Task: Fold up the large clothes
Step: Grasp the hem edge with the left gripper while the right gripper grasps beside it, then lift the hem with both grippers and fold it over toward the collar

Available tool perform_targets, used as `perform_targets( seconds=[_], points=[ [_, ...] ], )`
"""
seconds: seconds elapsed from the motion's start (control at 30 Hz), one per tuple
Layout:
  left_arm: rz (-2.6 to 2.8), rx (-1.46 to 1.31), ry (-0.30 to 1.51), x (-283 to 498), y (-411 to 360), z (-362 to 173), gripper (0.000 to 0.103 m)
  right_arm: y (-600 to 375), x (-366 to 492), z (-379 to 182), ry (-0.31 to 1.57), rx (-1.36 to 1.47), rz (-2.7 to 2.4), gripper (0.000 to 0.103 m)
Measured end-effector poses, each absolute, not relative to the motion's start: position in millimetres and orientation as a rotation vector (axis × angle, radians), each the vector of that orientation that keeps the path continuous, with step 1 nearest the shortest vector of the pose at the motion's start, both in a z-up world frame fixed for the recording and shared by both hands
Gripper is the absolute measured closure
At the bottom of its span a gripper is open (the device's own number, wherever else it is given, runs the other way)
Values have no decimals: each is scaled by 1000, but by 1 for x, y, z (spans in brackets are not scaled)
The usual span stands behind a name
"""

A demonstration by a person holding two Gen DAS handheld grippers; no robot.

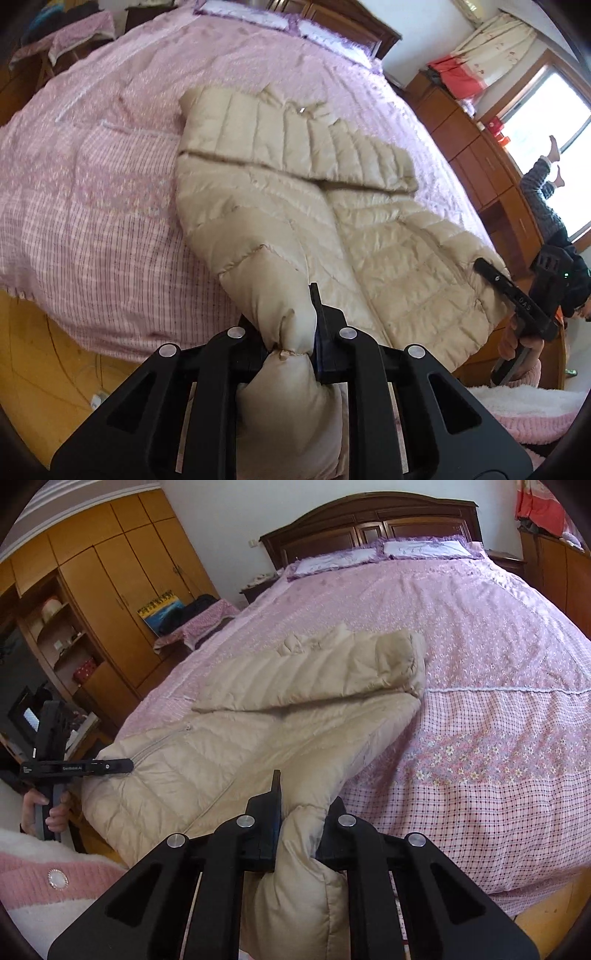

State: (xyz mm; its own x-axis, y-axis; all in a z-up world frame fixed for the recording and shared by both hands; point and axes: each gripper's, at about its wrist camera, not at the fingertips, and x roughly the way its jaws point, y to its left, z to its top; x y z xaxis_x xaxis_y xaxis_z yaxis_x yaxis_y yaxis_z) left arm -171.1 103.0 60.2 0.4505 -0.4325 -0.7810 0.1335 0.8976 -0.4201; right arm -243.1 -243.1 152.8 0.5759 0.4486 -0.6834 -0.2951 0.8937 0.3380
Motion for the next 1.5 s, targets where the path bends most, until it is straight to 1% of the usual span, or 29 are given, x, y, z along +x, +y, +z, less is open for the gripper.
perform_targets(
  seconds=[0.13,0.47,0.8,0.93,1.2,1.37,1.5],
  points=[
    [-357,-370,982,-159,107,63,87,-244,-236,153,844,214,437,90],
    [-382,-426,890,-124,97,77,87,-240,-207,159,777,255,424,90],
    [-335,-393,765,-52,87,113,87,-254,-146,168,687,337,346,90],
    [-282,-356,741,-22,83,117,87,-258,-119,173,656,343,310,90],
    [-227,-367,763,33,86,97,87,-242,-65,167,630,268,257,90],
    [-156,-341,809,63,86,66,87,-234,-34,145,646,208,198,90],
    [-91,-315,883,89,86,32,87,-232,-14,119,684,173,150,90]
  ],
)
